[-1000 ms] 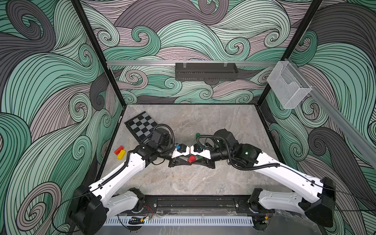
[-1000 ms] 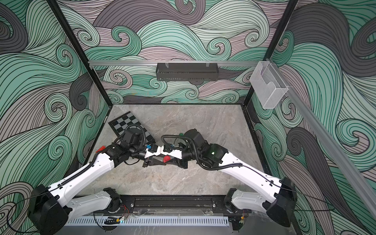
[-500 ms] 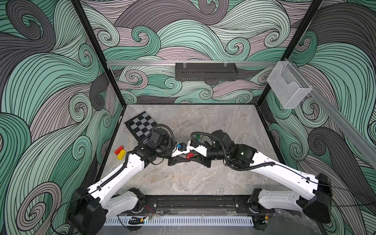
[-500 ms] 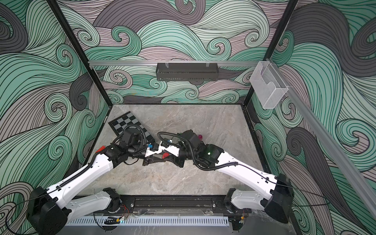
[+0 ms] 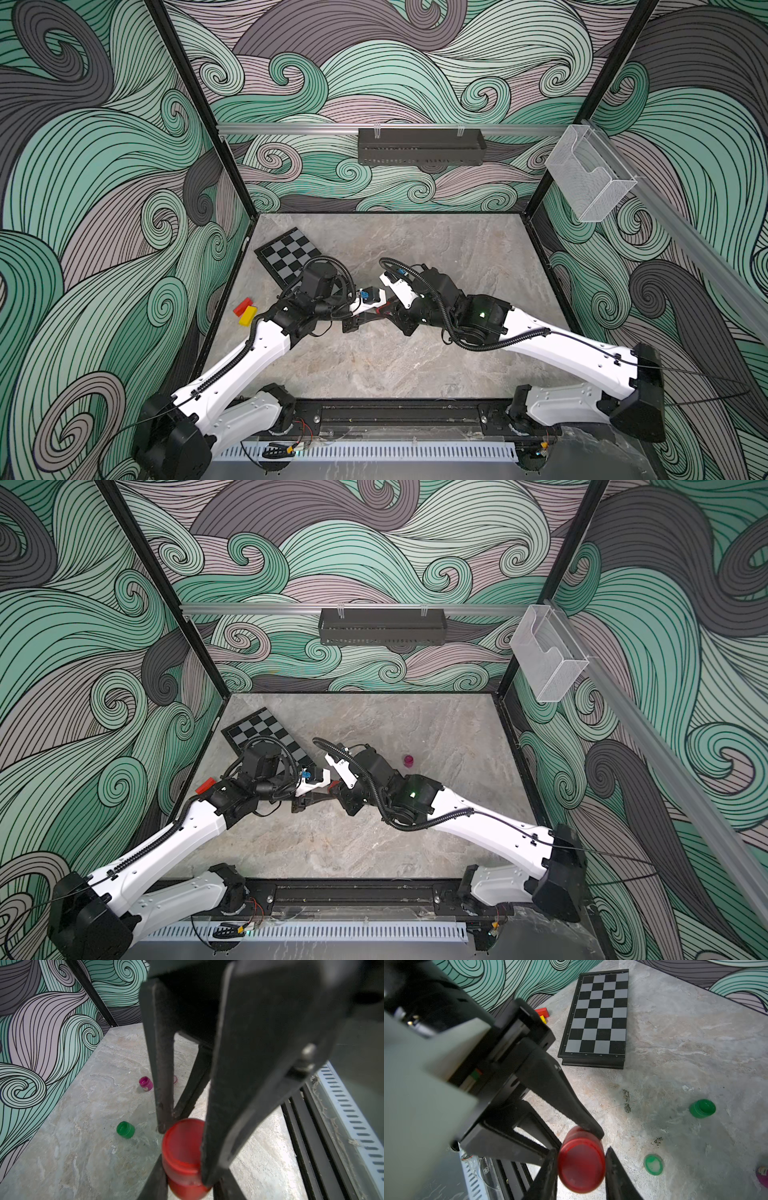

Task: Close the paint jar lid
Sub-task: Screw the lid onto the paint jar.

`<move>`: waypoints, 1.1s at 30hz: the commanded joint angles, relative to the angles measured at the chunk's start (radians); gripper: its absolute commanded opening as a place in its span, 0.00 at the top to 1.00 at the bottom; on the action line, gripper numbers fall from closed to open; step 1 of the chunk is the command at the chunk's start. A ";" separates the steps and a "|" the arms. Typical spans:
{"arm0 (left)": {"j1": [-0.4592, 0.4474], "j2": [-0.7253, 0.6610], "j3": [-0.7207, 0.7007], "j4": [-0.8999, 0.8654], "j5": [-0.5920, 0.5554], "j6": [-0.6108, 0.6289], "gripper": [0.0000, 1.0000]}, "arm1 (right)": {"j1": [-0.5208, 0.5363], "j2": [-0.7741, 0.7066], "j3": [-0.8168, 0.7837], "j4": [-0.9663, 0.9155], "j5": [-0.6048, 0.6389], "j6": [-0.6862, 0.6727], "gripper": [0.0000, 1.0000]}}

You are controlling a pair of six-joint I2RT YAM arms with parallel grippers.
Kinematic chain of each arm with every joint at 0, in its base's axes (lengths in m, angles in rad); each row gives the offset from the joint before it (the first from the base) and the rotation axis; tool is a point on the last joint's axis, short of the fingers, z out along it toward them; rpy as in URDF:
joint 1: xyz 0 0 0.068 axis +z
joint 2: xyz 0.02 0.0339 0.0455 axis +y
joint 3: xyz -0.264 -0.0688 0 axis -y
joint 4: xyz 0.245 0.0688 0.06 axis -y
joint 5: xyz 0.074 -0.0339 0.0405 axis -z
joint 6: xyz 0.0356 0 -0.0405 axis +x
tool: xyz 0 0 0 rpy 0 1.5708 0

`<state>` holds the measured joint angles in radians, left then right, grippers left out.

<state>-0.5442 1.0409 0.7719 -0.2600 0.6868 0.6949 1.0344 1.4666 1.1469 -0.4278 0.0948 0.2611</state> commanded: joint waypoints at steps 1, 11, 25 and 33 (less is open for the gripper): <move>-0.018 -0.031 0.014 0.083 0.077 0.009 0.85 | 0.019 0.061 0.053 0.009 0.084 0.161 1.00; -0.018 -0.035 0.008 0.095 0.067 0.003 0.85 | 0.041 0.150 0.151 -0.108 0.102 0.364 1.00; -0.018 -0.037 0.007 0.097 0.067 0.002 0.85 | 0.041 0.132 0.156 -0.093 0.093 0.336 1.00; -0.019 -0.039 0.007 0.095 0.054 0.003 0.85 | 0.005 -0.003 0.118 -0.094 0.101 0.275 0.57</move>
<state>-0.5476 1.0233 0.7513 -0.2081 0.6743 0.6861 1.0603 1.5208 1.2766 -0.5919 0.1837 0.5480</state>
